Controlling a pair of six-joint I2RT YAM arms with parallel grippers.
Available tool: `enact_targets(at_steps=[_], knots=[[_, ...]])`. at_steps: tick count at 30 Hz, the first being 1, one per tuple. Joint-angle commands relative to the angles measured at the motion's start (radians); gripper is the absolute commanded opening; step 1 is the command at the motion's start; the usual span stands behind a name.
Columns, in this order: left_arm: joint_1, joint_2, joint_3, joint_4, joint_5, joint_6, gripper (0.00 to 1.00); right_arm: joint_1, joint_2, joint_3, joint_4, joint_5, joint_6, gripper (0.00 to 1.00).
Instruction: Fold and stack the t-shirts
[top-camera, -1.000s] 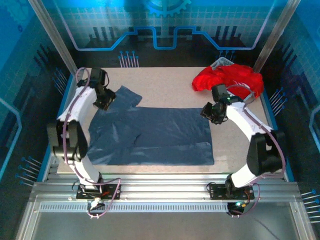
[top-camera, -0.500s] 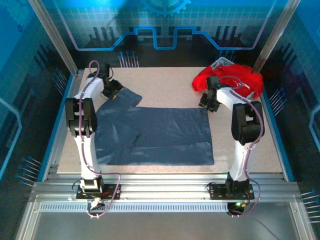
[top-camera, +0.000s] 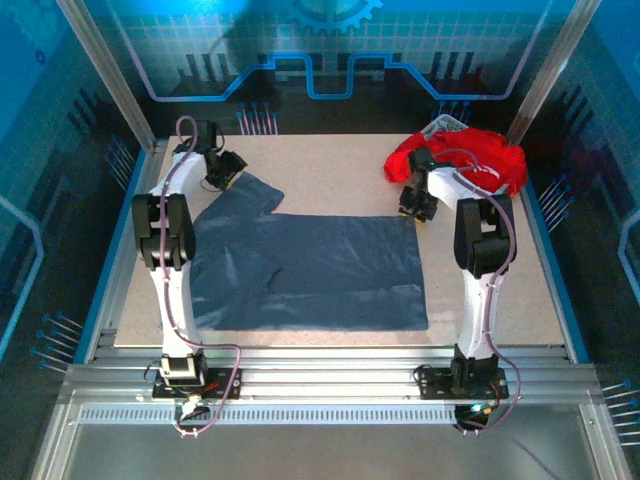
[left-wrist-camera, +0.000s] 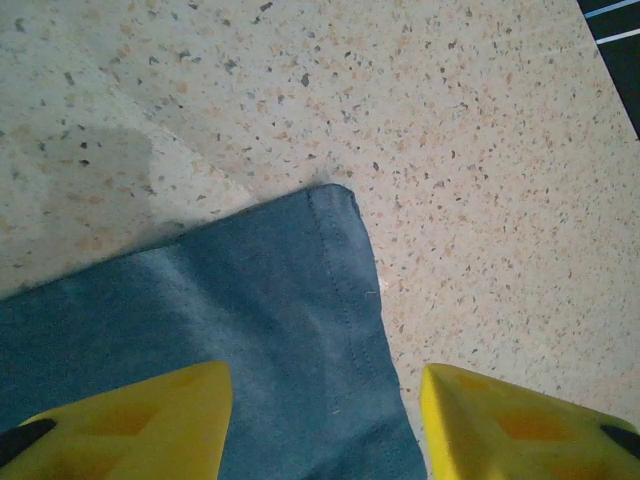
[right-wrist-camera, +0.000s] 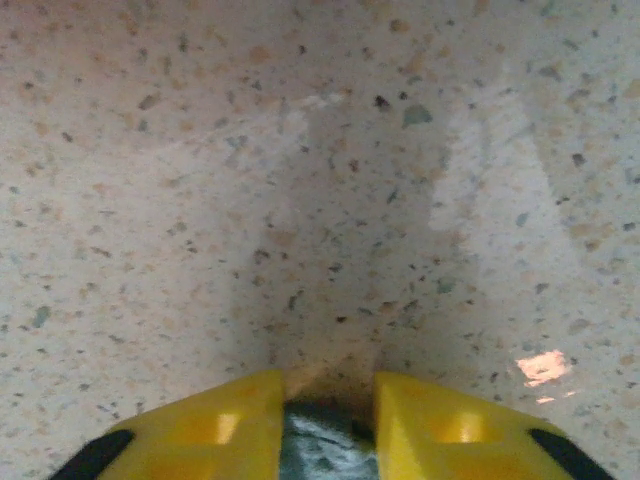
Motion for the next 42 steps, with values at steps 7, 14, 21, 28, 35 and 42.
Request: enact_targets(at_steps=[7, 14, 21, 28, 35, 42], knots=[[0.001, 0.076, 0.104, -0.008, 0.004, -0.011, 0.56, -0.003, 0.031, 0.013, -0.038, -0.001, -0.005, 0.07], [-0.035, 0.167, 0.265, -0.128, -0.175, 0.066, 0.59, 0.011, 0.026, 0.041, -0.056, -0.005, -0.018, 0.0], [-0.074, 0.262, 0.401, -0.229, -0.346, 0.125, 0.6, 0.024, 0.019, 0.039, -0.06, -0.021, -0.012, 0.0], [-0.088, 0.395, 0.614, -0.342, -0.392, 0.107, 0.59, 0.026, 0.004, 0.003, -0.047, -0.034, -0.01, 0.0], [-0.112, 0.458, 0.674, -0.412, -0.389, 0.069, 0.58, 0.024, -0.009, -0.008, -0.041, -0.047, -0.017, 0.0], [-0.143, 0.503, 0.699, -0.538, -0.343, 0.023, 0.56, 0.022, -0.002, -0.007, -0.037, -0.063, -0.022, 0.0]])
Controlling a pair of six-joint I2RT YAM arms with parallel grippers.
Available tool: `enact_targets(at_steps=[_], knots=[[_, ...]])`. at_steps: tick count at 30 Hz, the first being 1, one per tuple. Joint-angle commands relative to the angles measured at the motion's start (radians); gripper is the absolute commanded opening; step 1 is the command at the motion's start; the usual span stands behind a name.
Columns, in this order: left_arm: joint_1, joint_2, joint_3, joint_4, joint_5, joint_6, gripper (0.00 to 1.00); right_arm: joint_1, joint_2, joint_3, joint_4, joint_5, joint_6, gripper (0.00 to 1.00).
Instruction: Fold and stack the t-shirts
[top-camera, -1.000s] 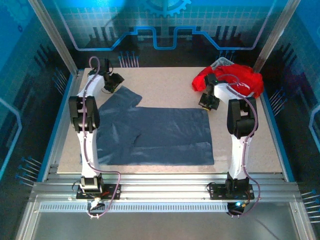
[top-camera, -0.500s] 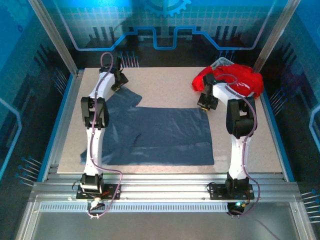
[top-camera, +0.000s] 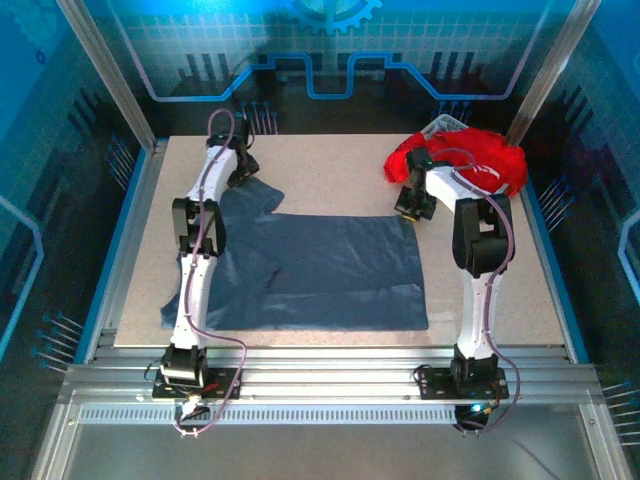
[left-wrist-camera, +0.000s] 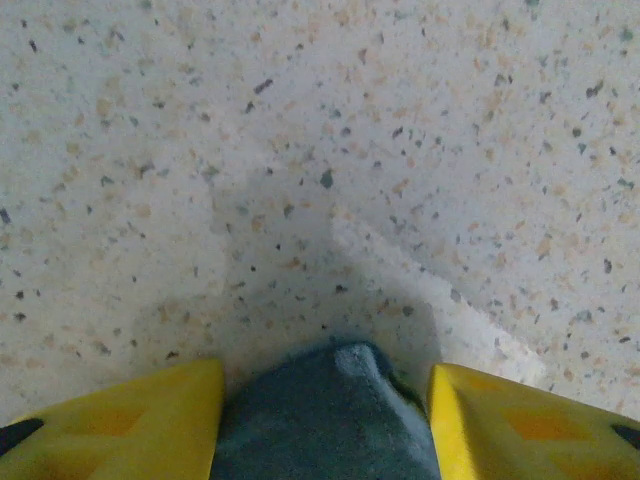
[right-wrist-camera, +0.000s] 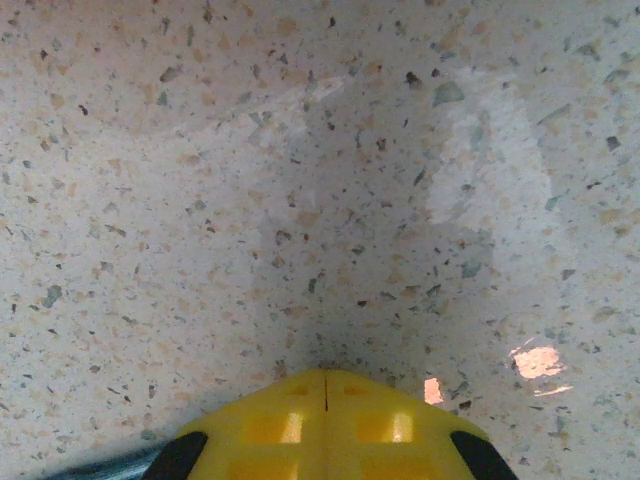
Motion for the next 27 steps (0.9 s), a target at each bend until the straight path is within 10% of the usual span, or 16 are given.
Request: enact_targets(at_steps=[1, 13, 27], knots=[[-0.032, 0.061, 0.019, -0.173, 0.049, -0.044, 0.54, 0.008, -0.007, -0.021, -0.016, -0.055, -0.012, 0.0], [-0.039, 0.032, 0.014, -0.238, 0.026, -0.063, 0.01, 0.01, -0.024, -0.024, 0.006, -0.072, -0.013, 0.0], [-0.049, -0.505, -0.522, -0.056, -0.065, 0.0, 0.0, 0.014, -0.132, -0.049, 0.022, -0.129, -0.064, 0.0]])
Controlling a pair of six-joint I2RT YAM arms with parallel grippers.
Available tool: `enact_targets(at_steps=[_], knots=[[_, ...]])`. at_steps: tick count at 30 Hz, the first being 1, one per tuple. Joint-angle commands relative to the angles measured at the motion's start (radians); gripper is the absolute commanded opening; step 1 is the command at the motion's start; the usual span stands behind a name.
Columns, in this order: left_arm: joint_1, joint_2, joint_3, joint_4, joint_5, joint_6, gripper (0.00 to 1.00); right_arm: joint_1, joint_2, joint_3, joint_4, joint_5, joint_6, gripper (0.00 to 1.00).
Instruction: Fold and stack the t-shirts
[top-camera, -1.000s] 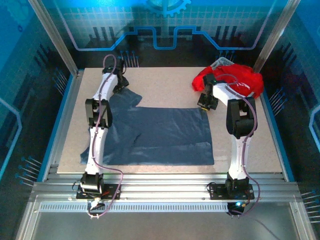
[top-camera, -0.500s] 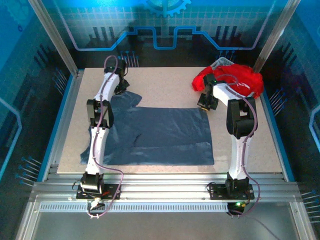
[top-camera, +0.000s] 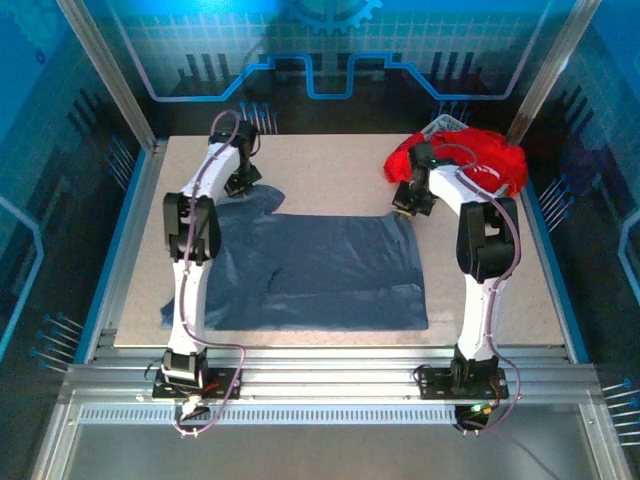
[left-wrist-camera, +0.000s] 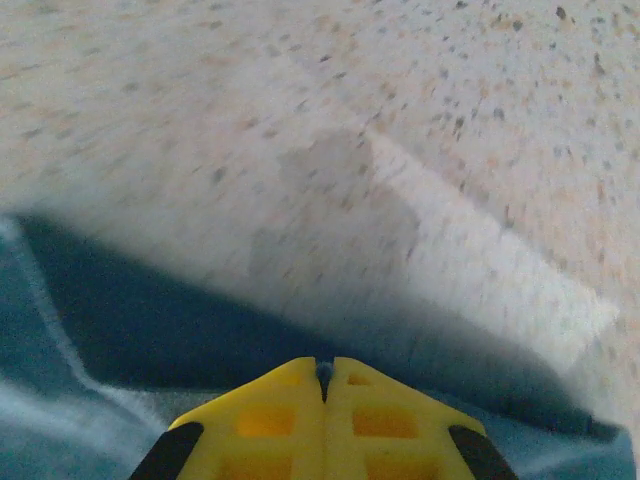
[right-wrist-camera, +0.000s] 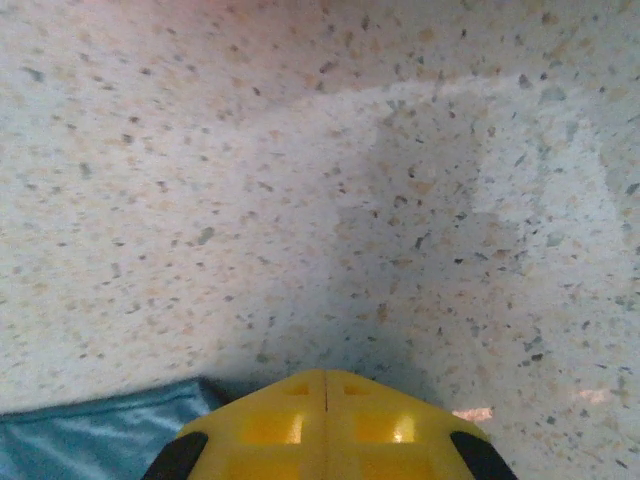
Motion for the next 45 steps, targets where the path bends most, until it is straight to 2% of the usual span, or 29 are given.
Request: enact_targets(at_steps=[1, 7, 14, 20, 26, 32, 45], knots=[[0.007, -0.2, -0.156, 0.043, -0.025, 0.029, 0.0, 0.012, -0.059, -0.031, -0.017, -0.017, -0.031, 0.0], [0.043, -0.446, -0.456, 0.079, 0.023, 0.026, 0.0, 0.013, -0.147, -0.116, -0.017, 0.038, -0.061, 0.0], [0.057, -0.722, -0.753, 0.076, 0.019, 0.016, 0.0, 0.032, -0.298, -0.282, 0.021, 0.064, -0.091, 0.0], [0.066, -0.983, -0.964, 0.03, -0.065, -0.043, 0.0, 0.047, -0.425, -0.463, 0.011, 0.106, -0.04, 0.0], [0.07, -1.174, -1.11, -0.053, -0.11, -0.116, 0.0, 0.052, -0.48, -0.588, 0.015, 0.135, -0.017, 0.0], [0.076, -1.268, -1.192, -0.1, -0.113, -0.165, 0.0, 0.055, -0.488, -0.607, 0.005, 0.153, -0.019, 0.0], [0.077, -1.29, -1.223, -0.139, -0.18, -0.152, 0.0, 0.098, -0.57, -0.663, -0.059, 0.17, 0.024, 0.0]])
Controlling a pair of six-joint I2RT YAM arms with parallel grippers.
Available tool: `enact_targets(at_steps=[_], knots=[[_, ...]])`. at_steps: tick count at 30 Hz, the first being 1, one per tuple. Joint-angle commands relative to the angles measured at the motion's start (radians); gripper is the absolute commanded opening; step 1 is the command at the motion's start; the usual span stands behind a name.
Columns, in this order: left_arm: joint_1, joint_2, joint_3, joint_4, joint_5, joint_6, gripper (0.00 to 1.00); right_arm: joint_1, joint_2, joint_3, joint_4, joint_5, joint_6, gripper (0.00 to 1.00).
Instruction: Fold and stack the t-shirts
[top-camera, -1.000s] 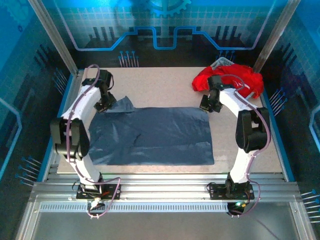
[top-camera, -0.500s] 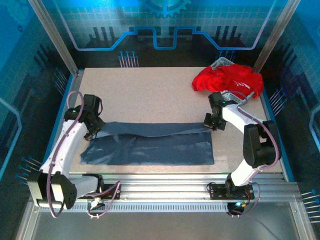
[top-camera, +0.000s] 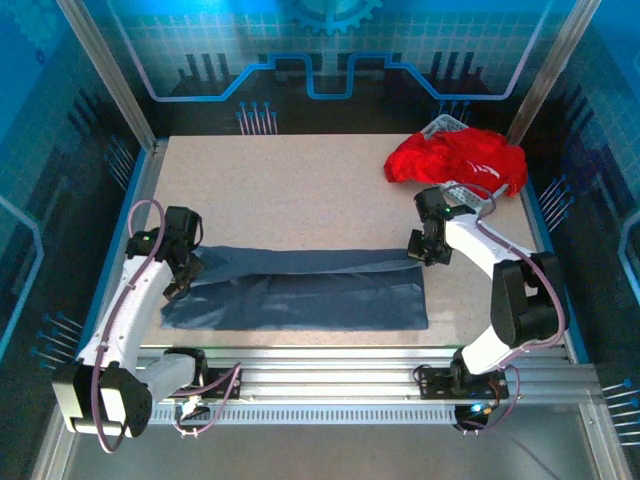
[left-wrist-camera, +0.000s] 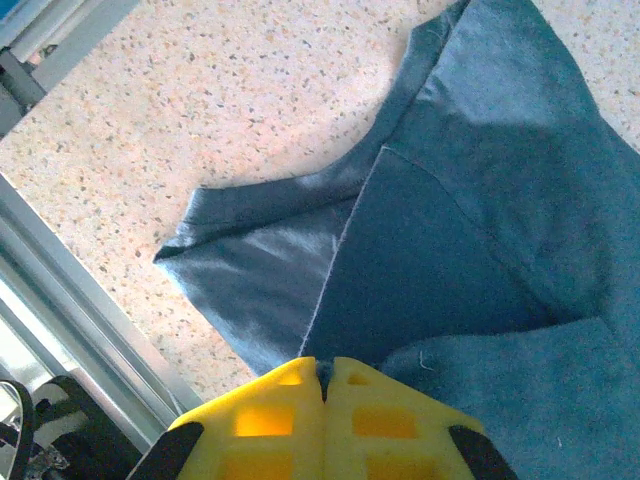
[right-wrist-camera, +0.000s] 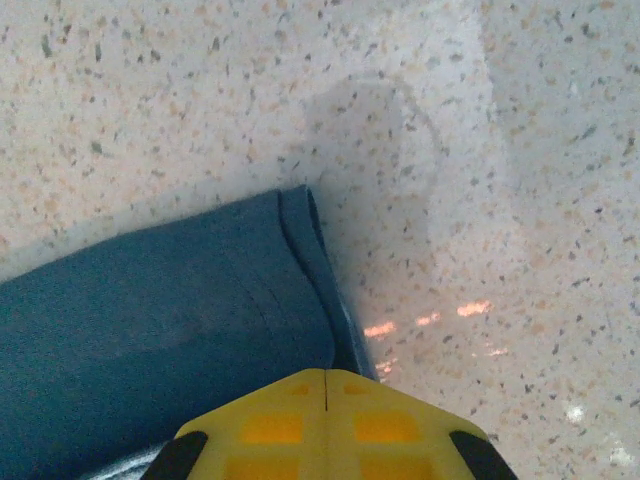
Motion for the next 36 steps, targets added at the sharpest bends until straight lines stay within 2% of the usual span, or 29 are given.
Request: enact_targets(at_steps=[1, 7, 18, 26, 27, 30, 31, 32, 36], knots=[[0.006, -0.004, -0.006, -0.035, -0.053, 0.002, 0.0, 0.021, -0.04, -0.035, -0.054, 0.026, 0.036, 0.0], [0.006, -0.011, -0.056, -0.034, -0.03, -0.015, 0.0, 0.023, -0.053, -0.095, -0.041, 0.03, 0.046, 0.0], [0.002, -0.064, -0.115, -0.075, -0.017, -0.114, 0.0, 0.023, -0.024, -0.078, -0.054, 0.055, 0.046, 0.0], [0.002, -0.073, -0.138, -0.083, -0.02, -0.165, 0.0, 0.023, -0.062, -0.09, -0.078, 0.029, 0.059, 0.0], [0.002, -0.073, -0.145, -0.083, -0.016, -0.172, 0.0, 0.023, -0.076, -0.096, -0.085, 0.025, 0.065, 0.04], [0.002, -0.076, -0.164, -0.078, -0.01, -0.197, 0.0, 0.014, -0.132, -0.118, -0.1, 0.014, 0.087, 0.33], [0.002, -0.075, -0.168, -0.075, -0.004, -0.199, 0.0, 0.01, -0.149, -0.123, -0.101, 0.008, 0.094, 0.38], [0.002, -0.076, -0.174, -0.069, 0.004, -0.202, 0.0, 0.003, -0.163, -0.126, -0.102, 0.002, 0.099, 0.4], [0.002, -0.076, -0.199, -0.061, 0.016, -0.22, 0.0, -0.009, -0.172, -0.108, -0.103, -0.021, 0.109, 0.4]])
